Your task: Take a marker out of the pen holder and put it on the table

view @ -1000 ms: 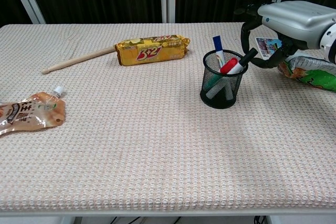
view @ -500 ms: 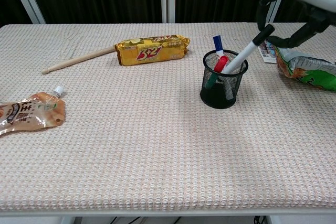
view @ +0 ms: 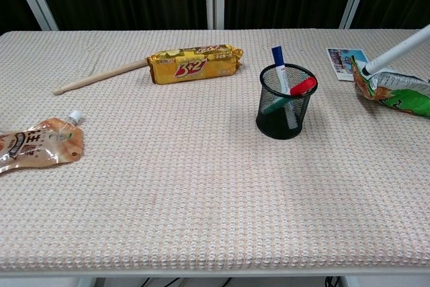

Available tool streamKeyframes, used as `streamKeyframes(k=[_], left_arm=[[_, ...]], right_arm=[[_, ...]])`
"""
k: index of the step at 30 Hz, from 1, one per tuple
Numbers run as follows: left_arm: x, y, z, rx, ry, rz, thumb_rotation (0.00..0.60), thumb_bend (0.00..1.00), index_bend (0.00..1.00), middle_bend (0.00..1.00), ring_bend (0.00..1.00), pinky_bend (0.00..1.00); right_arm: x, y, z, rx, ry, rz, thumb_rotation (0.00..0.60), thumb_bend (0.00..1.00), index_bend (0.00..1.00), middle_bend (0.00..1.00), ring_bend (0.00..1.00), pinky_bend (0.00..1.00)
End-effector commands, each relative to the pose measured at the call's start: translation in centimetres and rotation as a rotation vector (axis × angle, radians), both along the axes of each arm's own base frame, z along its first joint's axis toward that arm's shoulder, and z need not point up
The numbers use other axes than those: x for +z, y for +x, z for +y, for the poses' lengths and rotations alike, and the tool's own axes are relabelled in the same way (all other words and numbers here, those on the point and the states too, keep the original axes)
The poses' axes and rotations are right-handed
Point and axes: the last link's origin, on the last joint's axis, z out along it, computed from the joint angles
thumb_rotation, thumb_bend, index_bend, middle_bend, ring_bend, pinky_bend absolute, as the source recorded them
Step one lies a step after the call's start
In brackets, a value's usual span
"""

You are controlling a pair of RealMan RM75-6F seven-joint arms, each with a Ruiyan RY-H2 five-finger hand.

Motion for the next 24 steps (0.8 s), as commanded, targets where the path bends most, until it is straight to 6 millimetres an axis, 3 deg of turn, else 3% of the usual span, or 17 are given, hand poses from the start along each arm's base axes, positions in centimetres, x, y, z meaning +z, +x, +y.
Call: streamKeyframes(k=[1, 8, 24], left_arm=[[-0.1, 0.0, 0.0, 0.001, -0.004, 0.001, 0.600, 0.09, 0.03, 0.00, 0.00, 0.00], [-0.2, -0.5, -0.1, 0.014, -0.011, -0.004, 0.600, 0.09, 0.03, 0.00, 0.00, 0.00], [0.0, -1.4, -0.1, 0.040, -0.007, -0.017, 0.600, 0.09, 0.03, 0.00, 0.00, 0.00]], right_arm=[[-1.0, -2.4, 1.6, -0.042, 0.014, 0.037, 0.600, 0.36, 0.71, 0.01, 0.00, 0.00], [-3.9, -4.7, 1.6, -0.082, 0.093, 0.062, 0.600, 0.36, 0.72, 0.01, 0.00, 0.00], [-9.5, -2.8, -1.0, -0.058, 0.102, 0.206, 0.600, 0.34, 0.70, 0.00, 0.00, 0.00]])
